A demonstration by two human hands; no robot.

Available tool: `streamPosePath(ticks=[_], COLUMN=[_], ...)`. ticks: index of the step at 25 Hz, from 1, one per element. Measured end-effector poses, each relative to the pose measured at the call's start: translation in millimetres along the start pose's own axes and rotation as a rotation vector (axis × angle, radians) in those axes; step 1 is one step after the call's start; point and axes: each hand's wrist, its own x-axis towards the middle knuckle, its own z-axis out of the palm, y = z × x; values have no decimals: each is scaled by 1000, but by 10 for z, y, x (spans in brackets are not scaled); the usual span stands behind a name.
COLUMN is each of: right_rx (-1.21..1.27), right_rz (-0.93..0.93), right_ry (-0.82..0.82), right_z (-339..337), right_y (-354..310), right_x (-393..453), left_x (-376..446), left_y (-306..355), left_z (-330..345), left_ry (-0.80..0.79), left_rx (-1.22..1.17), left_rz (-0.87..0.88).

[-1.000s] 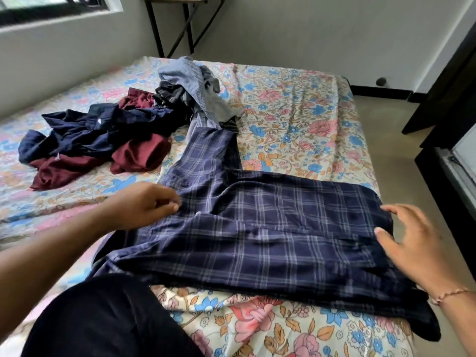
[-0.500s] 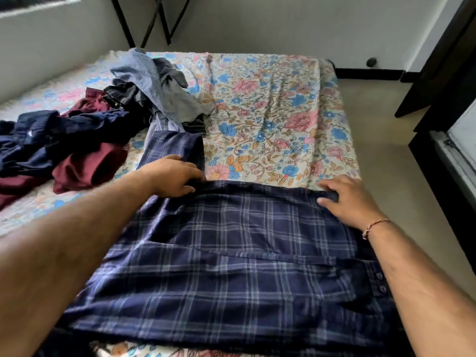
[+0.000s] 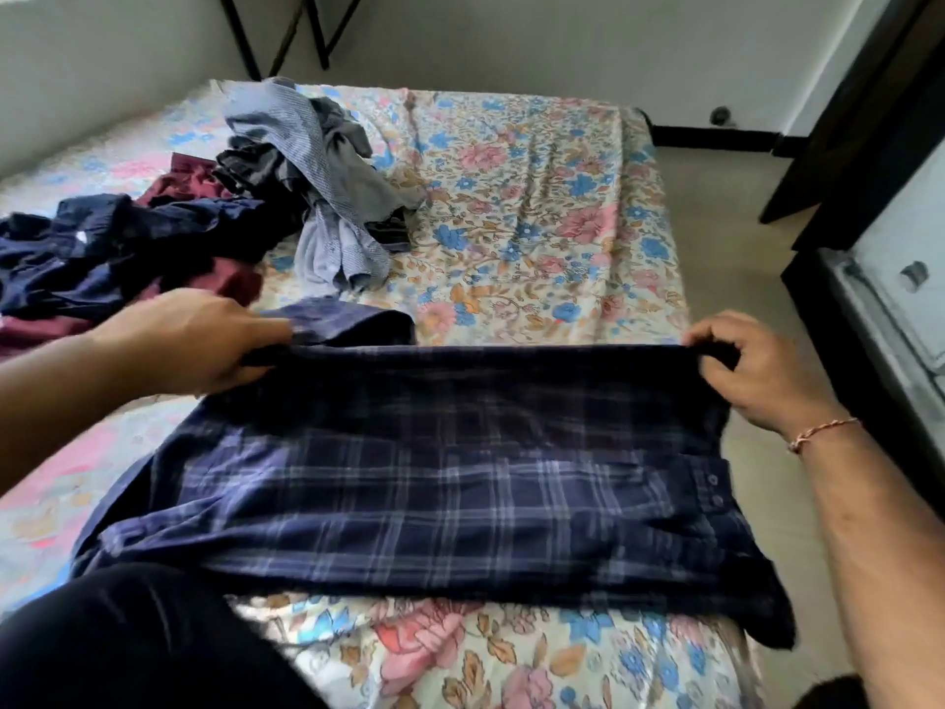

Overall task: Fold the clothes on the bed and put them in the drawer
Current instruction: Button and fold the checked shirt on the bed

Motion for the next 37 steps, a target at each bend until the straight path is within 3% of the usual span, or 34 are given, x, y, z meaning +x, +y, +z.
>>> streamPosePath(ticks=[3, 5, 7, 9, 10, 13, 14, 16, 19, 24, 28, 32, 34, 37], right_rx=[14, -116, -263, -339, -322, -275, -299, -369, -452, -322, 217, 356, 173, -195], right_rz=[-13, -54, -77, 34, 58, -72, -137, -197, -135, -24, 327, 572, 671, 564], right_ry=[-161, -294, -543, -738, -685, -255, -219, -359, -656, -690, -653, -746, -571, -195], right_z=[-289, -357, -362, -389, -407, -364, -274, -24, 276, 190, 14, -97, -69, -24], right_y=[-127, -183, -204, -214, -228, -215, -203, -150, -64, 190, 541, 813, 978, 1063], right_x=[-445, -765, -1070, -1348, -1396, -1175, -1053, -782, -444, -163, -361, -644, -689, -706], left_x=[-456, -704, -899, -1027, -1008, -704, -539, -152, 497, 1311, 1394, 1453, 1517, 1613], left_y=[215, 426, 614, 771, 814, 967, 1069, 1366, 2089, 3362, 3585, 3776, 4086, 4477], left_z=[122, 219, 169, 37, -64, -409, -479, -522, -460, -286, -157, -261, -396, -563], left_ry=[15, 2, -122, -156, -101, 161, 200, 173, 37, -47, -63, -94, -95, -79], left_rx=[-94, -263, -427, -489, -489, -514, -500, -440, -455, -578, -572, -558, -556, -604], left_rz=[-13, -7, 6, 18, 2, -22, 5, 110, 163, 59, 27, -81, -179, -169])
